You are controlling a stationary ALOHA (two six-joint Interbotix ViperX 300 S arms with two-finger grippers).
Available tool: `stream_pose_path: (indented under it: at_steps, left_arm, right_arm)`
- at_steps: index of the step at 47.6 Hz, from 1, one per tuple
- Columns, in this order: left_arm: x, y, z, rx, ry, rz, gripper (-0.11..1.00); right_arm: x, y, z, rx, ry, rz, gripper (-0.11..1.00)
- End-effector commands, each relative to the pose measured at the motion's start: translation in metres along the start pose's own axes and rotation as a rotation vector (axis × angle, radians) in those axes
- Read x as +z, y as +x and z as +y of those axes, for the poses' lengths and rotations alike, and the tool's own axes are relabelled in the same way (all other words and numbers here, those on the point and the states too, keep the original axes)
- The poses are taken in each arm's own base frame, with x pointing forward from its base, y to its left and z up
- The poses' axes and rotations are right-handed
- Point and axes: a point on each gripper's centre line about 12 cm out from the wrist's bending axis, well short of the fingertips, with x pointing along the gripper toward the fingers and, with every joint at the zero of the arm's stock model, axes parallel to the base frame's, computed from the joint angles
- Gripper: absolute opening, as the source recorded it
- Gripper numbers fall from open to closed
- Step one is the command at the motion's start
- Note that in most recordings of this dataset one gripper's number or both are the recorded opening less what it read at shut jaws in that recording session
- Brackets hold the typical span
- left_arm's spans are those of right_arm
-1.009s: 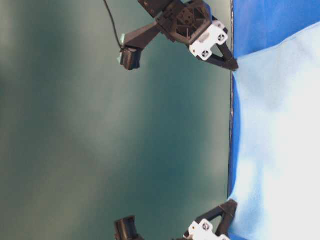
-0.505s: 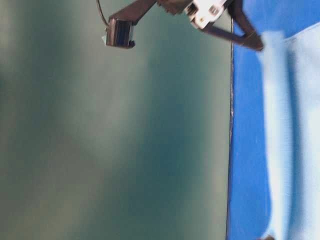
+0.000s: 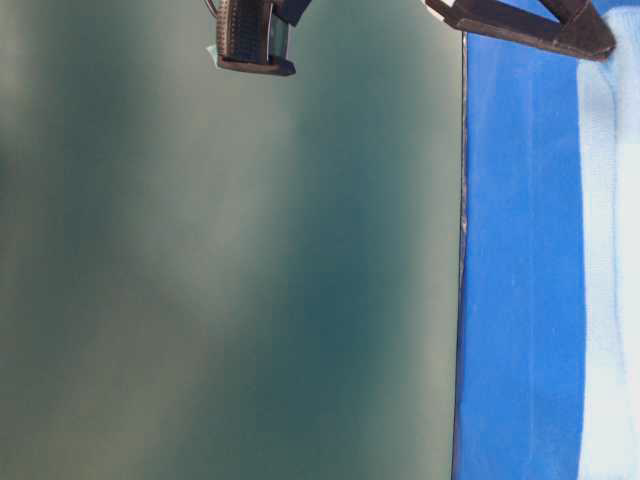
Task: Fold the light blue towel.
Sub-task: 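Fold the far edge toward the near edge with both grippers, release, then regrasp the folded towel's left and right ends with both grippers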
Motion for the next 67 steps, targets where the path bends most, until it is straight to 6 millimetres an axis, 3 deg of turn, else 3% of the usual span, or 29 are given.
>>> stream_pose_path:
  at_steps: [1, 21, 25, 31, 33, 36, 43, 52, 67]
  left_arm:
    - [0.009, 0.001, -0.003, -0.010, 0.007, -0.028, 0.00]
    - [0.010, 0.003, -0.003, -0.009, 0.004, -0.033, 0.03]
    - [0.011, 0.002, -0.003, -0.010, 0.003, -0.039, 0.21]
    - [0.015, -0.003, -0.004, -0.013, 0.004, -0.051, 0.59]
    - [0.017, -0.006, -0.005, -0.015, 0.007, -0.057, 0.72]
    - [0.022, -0.010, -0.005, -0.016, 0.015, -0.070, 0.83]
    - [0.029, -0.018, 0.004, 0.008, 0.002, -0.104, 0.78]
    - [0.035, -0.014, 0.029, 0.079, -0.023, -0.104, 0.77]
    - [0.024, 0.007, 0.058, 0.154, -0.011, 0.004, 0.77]
  right_arm:
    - [0.008, -0.004, 0.005, 0.014, 0.009, -0.031, 0.03]
    - [0.006, 0.000, 0.014, 0.033, 0.011, -0.021, 0.05]
    - [0.006, -0.001, 0.018, 0.040, 0.009, -0.023, 0.29]
    - [0.008, -0.004, 0.021, 0.049, 0.002, -0.030, 0.62]
    - [0.010, -0.007, 0.022, 0.053, 0.001, -0.039, 0.66]
    - [0.016, -0.014, 0.023, 0.062, -0.011, -0.067, 0.61]
    - [0.027, -0.026, 0.016, 0.053, -0.030, -0.127, 0.60]
    - [0.035, -0.024, -0.022, -0.037, 0.030, -0.146, 0.60]
    - [0.029, 0.004, -0.051, -0.110, 0.018, -0.072, 0.60]
